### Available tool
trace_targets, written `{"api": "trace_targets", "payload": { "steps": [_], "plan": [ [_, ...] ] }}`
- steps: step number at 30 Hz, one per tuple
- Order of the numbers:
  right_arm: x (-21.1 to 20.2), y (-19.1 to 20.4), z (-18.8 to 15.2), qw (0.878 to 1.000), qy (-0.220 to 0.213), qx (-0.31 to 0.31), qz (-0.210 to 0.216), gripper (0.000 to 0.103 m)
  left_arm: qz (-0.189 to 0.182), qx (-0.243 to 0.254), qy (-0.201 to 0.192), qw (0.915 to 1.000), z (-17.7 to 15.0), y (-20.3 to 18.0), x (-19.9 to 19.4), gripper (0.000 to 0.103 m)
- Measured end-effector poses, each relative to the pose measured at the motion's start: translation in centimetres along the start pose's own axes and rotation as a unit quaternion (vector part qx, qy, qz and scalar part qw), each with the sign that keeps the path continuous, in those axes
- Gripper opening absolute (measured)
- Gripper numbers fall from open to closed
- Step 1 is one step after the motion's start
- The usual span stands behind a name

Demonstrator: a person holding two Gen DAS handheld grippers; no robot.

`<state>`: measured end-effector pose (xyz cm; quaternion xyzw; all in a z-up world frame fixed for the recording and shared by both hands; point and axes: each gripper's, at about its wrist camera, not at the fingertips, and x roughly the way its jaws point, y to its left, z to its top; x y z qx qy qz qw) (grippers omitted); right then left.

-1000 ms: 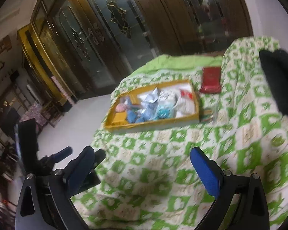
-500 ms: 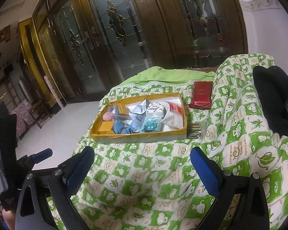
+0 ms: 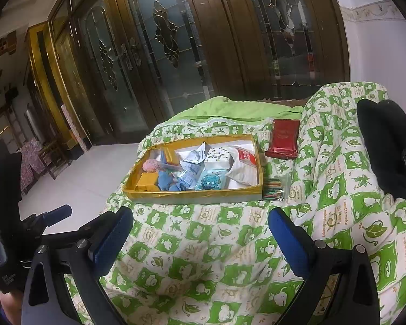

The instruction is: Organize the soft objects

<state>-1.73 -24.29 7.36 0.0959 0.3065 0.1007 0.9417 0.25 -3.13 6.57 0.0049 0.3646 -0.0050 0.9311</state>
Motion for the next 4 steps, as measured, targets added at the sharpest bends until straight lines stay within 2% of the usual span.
{"api": "trace_targets", "payload": {
  "steps": [4],
  "plan": [
    [0.72,0.22,-0.42,1.000,0.017,-0.001,-0.002,0.102,0.009,-0.005,0.002,0.9999,-0.14,0.48,0.56,0.103]
  ]
}}
